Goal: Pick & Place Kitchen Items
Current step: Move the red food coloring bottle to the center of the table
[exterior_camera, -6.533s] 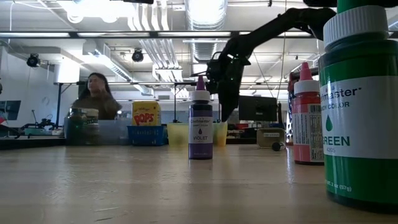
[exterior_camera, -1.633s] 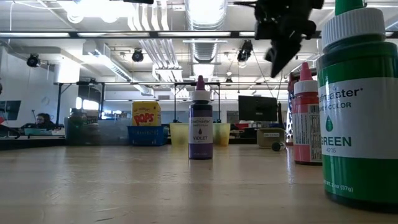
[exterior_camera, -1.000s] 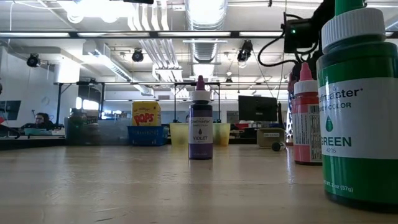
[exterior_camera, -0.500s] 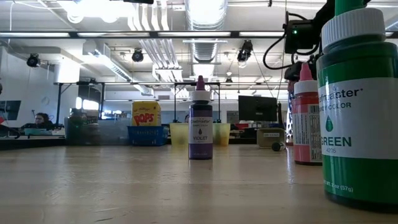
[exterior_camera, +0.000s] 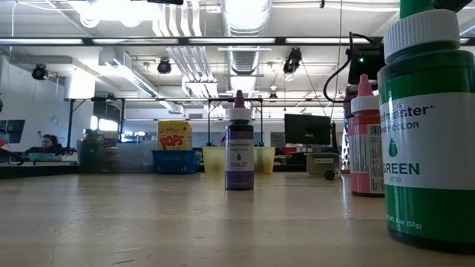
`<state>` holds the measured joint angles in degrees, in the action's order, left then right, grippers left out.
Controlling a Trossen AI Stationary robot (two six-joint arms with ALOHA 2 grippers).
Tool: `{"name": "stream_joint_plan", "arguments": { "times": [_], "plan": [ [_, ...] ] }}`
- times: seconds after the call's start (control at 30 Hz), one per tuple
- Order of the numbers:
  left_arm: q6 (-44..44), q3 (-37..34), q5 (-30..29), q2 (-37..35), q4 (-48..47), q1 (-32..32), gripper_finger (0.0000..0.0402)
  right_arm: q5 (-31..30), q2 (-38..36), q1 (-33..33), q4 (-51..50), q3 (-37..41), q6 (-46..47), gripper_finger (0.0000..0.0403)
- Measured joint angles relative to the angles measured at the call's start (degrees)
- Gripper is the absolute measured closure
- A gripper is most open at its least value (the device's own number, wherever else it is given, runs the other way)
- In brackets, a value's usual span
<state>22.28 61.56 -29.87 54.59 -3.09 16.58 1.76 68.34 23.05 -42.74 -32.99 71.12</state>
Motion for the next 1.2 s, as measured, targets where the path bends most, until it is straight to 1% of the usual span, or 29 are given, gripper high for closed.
{"name": "stream_joint_plan", "arguments": {
  "times": [0.13,0.3,0.47,0.63,0.87,1.0,1.2],
  "plan": [
    [0.00,0.00,0.00,0.00,0.00,0.00,0.0380,0.02,0.00,0.00,0.73,2.07,0.70,0.0235],
    [0.01,0.00,0.00,0.00,0.02,0.00,0.0380,0.34,0.00,0.00,1.92,3.44,-0.13,0.0220],
    [0.00,0.00,0.00,0.00,0.00,0.00,0.0380,2.93,0.00,-0.02,1.64,3.75,-4.73,0.0217],
    [0.00,0.00,0.00,0.00,0.00,0.00,0.0380,2.98,0.00,-0.02,1.67,3.78,-7.53,0.0239],
    [0.00,0.00,0.00,0.00,0.00,0.00,0.0380,2.21,0.00,-0.24,2.31,3.80,-10.81,0.0289],
    [0.00,0.00,0.00,0.00,0.02,0.00,0.0380,0.98,0.02,-1.52,4.40,1.95,-12.05,0.0294],
    [0.00,0.00,0.00,0.00,0.00,0.00,0.0380,-3.23,0.01,-5.02,5.18,-3.81,-15.18,0.0277]
  ]
}}
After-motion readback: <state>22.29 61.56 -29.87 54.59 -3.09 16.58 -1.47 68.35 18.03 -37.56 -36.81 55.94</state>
